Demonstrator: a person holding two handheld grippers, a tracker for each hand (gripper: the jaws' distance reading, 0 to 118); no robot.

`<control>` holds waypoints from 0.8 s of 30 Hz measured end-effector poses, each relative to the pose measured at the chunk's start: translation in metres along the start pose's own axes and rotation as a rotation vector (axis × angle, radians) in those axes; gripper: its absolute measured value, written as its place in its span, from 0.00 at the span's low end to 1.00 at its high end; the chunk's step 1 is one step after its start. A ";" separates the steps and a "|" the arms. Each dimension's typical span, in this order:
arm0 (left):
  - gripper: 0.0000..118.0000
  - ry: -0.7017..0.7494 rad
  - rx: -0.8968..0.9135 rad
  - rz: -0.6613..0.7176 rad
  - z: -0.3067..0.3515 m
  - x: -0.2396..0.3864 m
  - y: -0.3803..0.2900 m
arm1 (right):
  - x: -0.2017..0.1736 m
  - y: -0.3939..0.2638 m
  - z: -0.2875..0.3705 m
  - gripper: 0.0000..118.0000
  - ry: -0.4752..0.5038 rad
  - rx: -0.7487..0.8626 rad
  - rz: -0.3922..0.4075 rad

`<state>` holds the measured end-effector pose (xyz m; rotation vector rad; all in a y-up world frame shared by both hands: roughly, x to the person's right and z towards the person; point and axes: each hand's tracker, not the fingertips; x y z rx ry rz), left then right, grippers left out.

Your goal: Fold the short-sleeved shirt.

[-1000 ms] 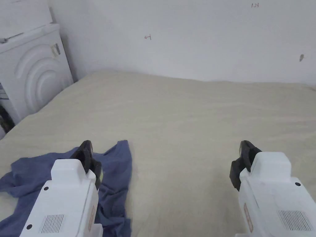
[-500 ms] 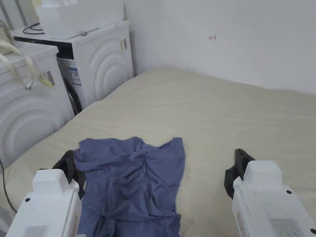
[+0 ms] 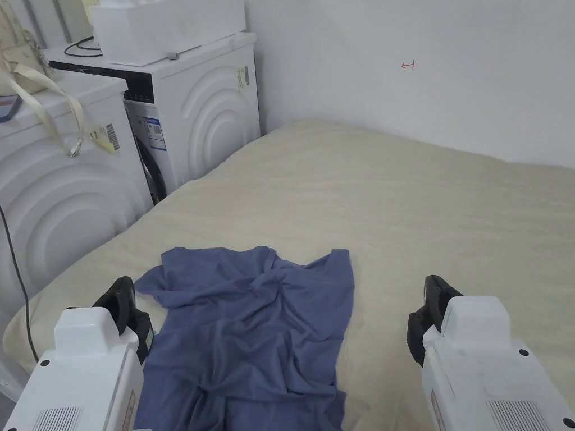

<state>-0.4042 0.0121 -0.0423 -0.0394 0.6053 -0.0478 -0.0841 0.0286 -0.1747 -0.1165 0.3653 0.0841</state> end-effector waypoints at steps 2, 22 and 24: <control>0.02 -0.023 -0.015 0.001 -0.006 0.005 0.002 | 0.003 0.001 0.000 0.00 -0.007 0.000 0.002; 0.02 -0.342 -0.725 -0.076 -0.175 0.096 -0.035 | 0.035 -0.014 -0.021 0.00 -0.090 -0.061 0.010; 0.03 -0.341 -0.802 -0.082 -0.187 0.100 -0.048 | 0.038 -0.018 -0.023 0.00 -0.099 -0.073 0.015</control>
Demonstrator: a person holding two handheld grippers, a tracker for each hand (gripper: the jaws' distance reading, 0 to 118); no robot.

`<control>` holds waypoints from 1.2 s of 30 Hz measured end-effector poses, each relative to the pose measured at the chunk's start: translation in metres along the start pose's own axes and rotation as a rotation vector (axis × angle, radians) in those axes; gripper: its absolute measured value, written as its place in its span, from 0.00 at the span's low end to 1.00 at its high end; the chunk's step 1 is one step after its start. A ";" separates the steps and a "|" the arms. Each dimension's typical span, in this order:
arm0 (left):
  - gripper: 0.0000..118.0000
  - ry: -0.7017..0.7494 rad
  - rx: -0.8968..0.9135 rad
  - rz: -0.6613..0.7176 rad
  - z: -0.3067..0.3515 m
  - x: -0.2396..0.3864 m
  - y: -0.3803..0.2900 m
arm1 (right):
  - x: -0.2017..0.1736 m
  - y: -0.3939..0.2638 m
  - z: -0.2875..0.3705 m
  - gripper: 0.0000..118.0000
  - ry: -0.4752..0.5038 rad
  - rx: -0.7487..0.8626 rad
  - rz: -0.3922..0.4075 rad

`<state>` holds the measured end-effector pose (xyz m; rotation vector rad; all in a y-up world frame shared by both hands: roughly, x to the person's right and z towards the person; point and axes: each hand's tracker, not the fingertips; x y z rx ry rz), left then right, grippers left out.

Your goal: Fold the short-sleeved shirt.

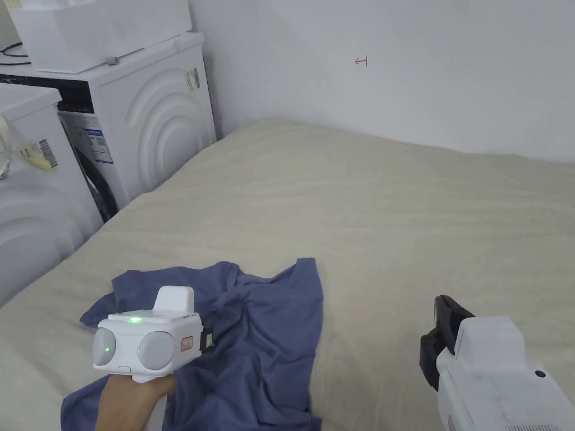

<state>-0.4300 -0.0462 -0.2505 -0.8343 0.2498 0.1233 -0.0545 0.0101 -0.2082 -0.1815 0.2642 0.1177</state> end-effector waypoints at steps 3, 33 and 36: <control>0.18 -0.022 -0.086 0.007 -0.020 -0.003 -0.001 | 0.004 -0.005 -0.004 0.00 -0.008 -0.017 0.002; 0.00 0.027 -0.231 -0.052 -0.041 0.000 -0.004 | 0.017 -0.020 -0.006 0.00 -0.009 -0.077 -0.004; 0.00 -0.027 -0.194 0.025 -0.033 -0.008 0.005 | 0.022 -0.018 -0.002 0.00 -0.013 -0.072 -0.007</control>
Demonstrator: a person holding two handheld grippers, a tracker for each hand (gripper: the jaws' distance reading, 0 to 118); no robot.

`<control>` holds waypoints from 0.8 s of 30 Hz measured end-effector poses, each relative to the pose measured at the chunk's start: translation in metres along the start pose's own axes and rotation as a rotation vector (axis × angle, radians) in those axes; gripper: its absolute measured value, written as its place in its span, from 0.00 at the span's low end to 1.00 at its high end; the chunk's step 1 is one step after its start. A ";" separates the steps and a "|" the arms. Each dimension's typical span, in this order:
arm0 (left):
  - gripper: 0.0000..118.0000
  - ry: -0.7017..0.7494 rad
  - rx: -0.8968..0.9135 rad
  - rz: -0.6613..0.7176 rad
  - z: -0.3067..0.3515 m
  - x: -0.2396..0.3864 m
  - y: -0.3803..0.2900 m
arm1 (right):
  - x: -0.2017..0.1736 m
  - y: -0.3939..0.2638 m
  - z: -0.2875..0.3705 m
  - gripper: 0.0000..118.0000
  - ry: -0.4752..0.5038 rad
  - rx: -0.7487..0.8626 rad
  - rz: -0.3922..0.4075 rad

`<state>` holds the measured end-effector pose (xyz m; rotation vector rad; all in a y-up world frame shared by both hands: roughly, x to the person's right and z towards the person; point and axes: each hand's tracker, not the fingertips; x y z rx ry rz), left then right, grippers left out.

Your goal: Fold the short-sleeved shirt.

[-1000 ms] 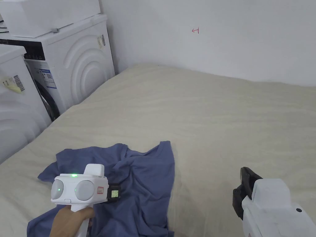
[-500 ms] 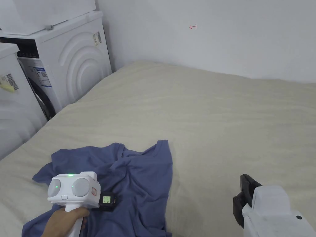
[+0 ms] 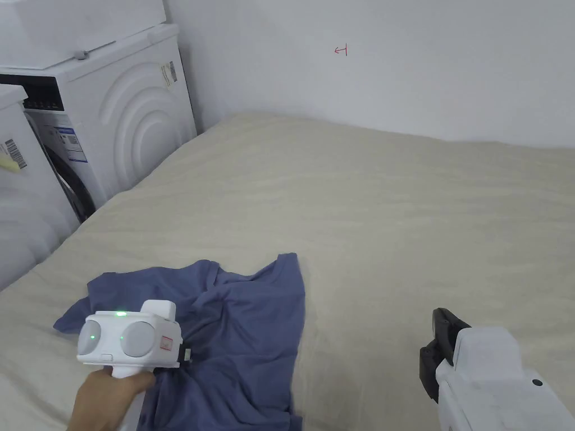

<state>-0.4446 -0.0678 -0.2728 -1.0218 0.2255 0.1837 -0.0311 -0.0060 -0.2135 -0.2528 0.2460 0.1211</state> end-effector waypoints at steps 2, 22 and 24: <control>0.00 -0.068 0.031 0.052 0.015 -0.001 0.011 | 0.006 0.001 0.003 0.00 -0.005 0.005 -0.007; 0.00 -0.432 0.448 -0.320 0.201 0.226 0.138 | 0.113 0.018 0.070 0.00 -0.235 0.104 -0.075; 0.00 -0.463 0.480 -0.355 0.217 0.253 0.144 | 0.125 0.018 0.077 0.00 -0.264 0.106 -0.080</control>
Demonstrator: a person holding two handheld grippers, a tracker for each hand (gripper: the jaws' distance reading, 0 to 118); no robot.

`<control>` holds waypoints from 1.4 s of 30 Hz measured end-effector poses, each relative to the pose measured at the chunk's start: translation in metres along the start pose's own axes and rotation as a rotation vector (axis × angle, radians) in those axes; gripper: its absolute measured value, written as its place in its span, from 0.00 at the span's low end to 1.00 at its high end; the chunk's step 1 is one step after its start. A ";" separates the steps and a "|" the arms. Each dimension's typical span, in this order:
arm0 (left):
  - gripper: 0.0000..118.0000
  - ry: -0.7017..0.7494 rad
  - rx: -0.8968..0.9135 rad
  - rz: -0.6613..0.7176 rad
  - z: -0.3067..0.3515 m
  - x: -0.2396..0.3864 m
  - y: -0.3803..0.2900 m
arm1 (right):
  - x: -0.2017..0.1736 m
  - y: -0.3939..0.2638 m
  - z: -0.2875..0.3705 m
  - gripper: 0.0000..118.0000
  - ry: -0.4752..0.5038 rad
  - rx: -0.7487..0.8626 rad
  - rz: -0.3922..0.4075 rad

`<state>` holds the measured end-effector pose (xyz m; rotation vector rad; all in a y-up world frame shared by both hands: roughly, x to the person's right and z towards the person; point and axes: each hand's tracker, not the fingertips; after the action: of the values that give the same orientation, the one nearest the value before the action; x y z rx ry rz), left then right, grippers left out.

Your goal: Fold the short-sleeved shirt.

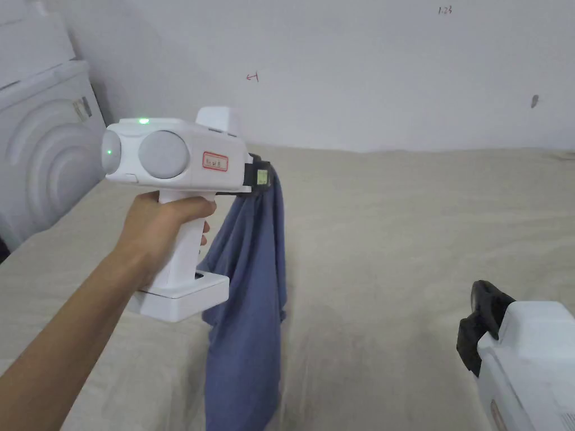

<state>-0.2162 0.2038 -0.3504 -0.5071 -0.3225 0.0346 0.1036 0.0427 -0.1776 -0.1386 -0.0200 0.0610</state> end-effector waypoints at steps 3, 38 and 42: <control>0.00 -0.076 0.016 -0.046 -0.007 0.037 0.023 | 0.020 0.001 0.004 0.00 -0.048 0.004 -0.004; 0.03 -0.127 -0.633 -0.252 -0.258 0.187 -0.193 | 0.120 -0.046 0.022 0.00 -0.281 -0.116 -0.025; 0.58 -0.161 -0.565 -0.193 -0.240 0.183 -0.177 | 0.116 -0.040 0.022 0.00 -0.270 -0.108 -0.027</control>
<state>0.0236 -0.0439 -0.4087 -1.0338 -0.5417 -0.2094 0.2209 0.0129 -0.1488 -0.2377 -0.2948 0.0511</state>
